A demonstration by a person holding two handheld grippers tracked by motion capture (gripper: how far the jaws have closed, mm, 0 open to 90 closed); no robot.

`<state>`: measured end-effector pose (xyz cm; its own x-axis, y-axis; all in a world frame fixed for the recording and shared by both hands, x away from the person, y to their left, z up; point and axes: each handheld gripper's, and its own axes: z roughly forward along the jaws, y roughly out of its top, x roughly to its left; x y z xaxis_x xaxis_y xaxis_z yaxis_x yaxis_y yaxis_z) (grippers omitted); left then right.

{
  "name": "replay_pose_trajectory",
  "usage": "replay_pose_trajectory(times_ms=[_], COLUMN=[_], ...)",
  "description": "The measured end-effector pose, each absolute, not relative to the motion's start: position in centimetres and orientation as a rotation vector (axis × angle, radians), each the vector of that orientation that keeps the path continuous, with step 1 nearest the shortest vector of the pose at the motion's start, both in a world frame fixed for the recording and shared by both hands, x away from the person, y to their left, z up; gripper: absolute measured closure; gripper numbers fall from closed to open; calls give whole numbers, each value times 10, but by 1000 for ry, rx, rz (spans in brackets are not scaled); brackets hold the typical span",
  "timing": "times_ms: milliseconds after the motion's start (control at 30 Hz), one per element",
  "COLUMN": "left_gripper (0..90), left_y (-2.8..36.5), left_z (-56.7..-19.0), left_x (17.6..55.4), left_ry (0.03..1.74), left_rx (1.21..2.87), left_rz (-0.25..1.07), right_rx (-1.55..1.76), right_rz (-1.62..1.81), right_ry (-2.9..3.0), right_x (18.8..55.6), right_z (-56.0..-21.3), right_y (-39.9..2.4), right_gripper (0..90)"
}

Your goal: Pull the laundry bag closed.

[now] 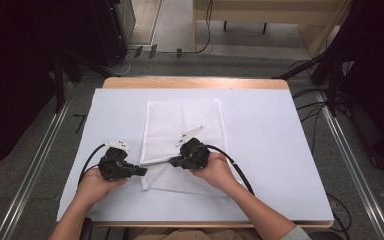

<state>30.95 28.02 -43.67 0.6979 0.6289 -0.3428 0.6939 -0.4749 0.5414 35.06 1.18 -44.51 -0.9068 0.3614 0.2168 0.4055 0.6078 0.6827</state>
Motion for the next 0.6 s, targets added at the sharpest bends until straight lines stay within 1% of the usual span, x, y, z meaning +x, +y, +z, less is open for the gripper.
replay_pose_trajectory(times_ms=[600], left_gripper=[883], left_y=[281], left_z=[-436], left_x=[308], left_ry=[987], left_rx=[2238], left_rz=[-130], right_rx=[-657], right_rz=[-1188], right_ry=[-2772], right_x=[351], right_z=[-443], right_y=[8], right_gripper=[885])
